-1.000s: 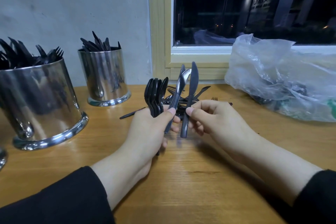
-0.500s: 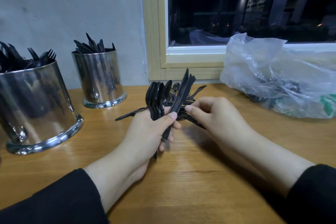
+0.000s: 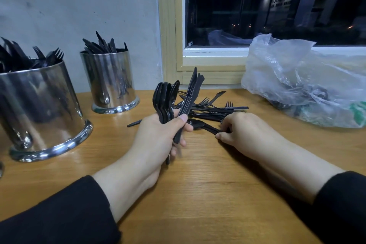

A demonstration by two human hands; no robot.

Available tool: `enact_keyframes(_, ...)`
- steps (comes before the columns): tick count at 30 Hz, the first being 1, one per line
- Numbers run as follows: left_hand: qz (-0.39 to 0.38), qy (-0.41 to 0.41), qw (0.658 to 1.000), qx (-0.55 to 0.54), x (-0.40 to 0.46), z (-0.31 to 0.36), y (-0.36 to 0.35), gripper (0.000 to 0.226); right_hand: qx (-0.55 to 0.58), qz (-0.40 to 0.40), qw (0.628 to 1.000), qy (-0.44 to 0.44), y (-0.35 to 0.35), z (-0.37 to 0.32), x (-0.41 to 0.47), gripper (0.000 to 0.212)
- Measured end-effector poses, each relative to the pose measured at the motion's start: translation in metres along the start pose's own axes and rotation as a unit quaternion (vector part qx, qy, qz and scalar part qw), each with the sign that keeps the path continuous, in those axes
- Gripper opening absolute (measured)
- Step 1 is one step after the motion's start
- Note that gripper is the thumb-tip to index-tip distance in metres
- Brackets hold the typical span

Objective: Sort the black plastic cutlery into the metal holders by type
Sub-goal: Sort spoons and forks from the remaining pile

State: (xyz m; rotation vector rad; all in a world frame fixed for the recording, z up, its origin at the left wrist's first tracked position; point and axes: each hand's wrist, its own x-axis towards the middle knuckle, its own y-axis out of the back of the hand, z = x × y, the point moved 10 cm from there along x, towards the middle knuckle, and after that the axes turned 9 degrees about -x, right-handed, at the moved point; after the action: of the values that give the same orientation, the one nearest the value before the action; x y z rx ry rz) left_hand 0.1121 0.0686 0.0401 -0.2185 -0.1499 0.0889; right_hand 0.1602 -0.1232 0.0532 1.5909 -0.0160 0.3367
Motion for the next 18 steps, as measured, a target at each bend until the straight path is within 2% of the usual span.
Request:
enact_keyframes(5, -0.002, 0.001, 1.000, 0.001, -0.0008, 0.0005, -0.0001, 0.014, -0.019, -0.001, 1.000, -0.014, 0.0025, -0.0008, -0.0020, 0.016)
enact_keyframes(14, -0.001, -0.003, 1.000, 0.002, -0.0018, 0.0028, -0.0004, 0.010, -0.025, -0.038, 0.999, -0.019, -0.0001, 0.0025, -0.0049, 0.027)
enact_keyframes(18, 0.003, -0.003, 1.000, 0.006, -0.0013, 0.0027, 0.0003, 0.011, -0.034, -0.044, 0.998, -0.019, 0.0006, 0.0004, -0.0045, 0.025)
